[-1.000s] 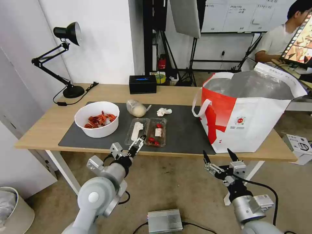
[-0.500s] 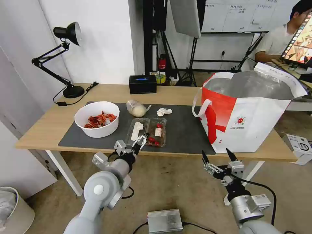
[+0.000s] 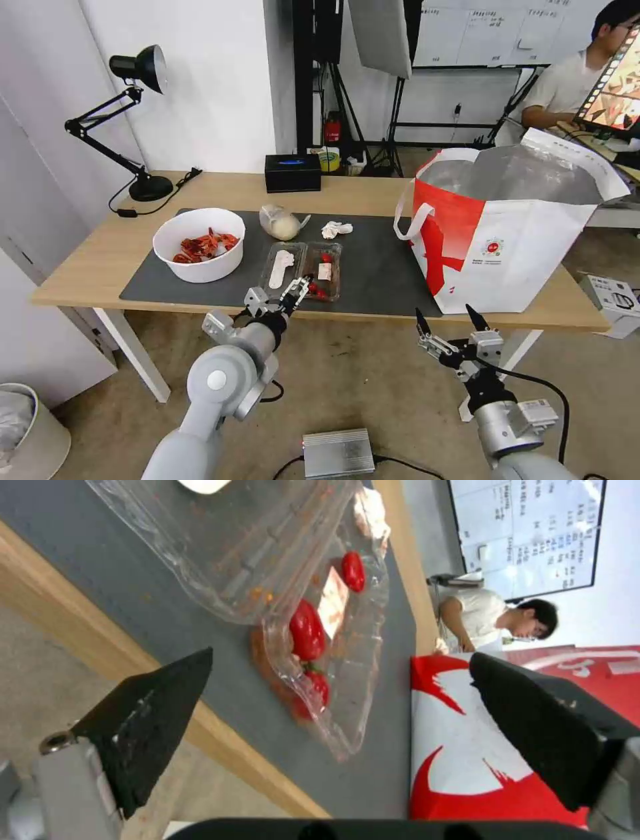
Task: Pick up the trash from the table and place it into the takeout bag.
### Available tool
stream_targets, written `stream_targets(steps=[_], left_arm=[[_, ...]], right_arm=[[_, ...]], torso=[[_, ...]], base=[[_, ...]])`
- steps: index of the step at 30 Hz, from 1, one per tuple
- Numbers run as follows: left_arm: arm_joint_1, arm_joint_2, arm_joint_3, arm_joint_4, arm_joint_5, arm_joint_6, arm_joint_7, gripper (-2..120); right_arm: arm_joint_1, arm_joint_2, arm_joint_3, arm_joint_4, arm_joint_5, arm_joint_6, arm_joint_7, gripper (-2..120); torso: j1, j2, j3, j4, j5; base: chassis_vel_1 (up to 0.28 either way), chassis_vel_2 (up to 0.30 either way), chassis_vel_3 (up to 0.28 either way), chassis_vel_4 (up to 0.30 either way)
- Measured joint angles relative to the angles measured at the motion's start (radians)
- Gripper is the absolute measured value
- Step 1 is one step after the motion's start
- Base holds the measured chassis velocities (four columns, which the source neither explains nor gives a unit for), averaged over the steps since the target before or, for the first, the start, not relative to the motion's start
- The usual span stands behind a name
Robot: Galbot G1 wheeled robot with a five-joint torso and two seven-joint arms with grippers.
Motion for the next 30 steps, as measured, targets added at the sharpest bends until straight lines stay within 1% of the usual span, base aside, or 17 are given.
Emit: stream_targets(steps=[12,17,30], left_arm=[[-0.026,-0.006,0.0,0.034,0.004,-0.005,-0.002,100],[-0.051,-0.009,-0.003,0.058,0.005,-0.023,-0.007,100],[-0.058,-0.009,-0.008,0.067,0.005,-0.029,-0.017,100]], right_arm=[[0.006,0.005,-0.003,-0.01,-0.004,0.0,0.0,100],[0.012,0.007,-0.004,-0.019,-0.004,0.001,0.001,100],[0.019,0.014,-0.012,-0.03,-0.01,0.001,0.001,100]], torso=[[0.0,0.0,0.0,0.0,0.0],[0.0,0.0,0.0,0.0,0.0],[0.0,0.0,0.0,0.0,0.0]], base=[[0.0,0.0,0.0,0.0],[0.0,0.0,0.0,0.0],[0.0,0.0,0.0,0.0]])
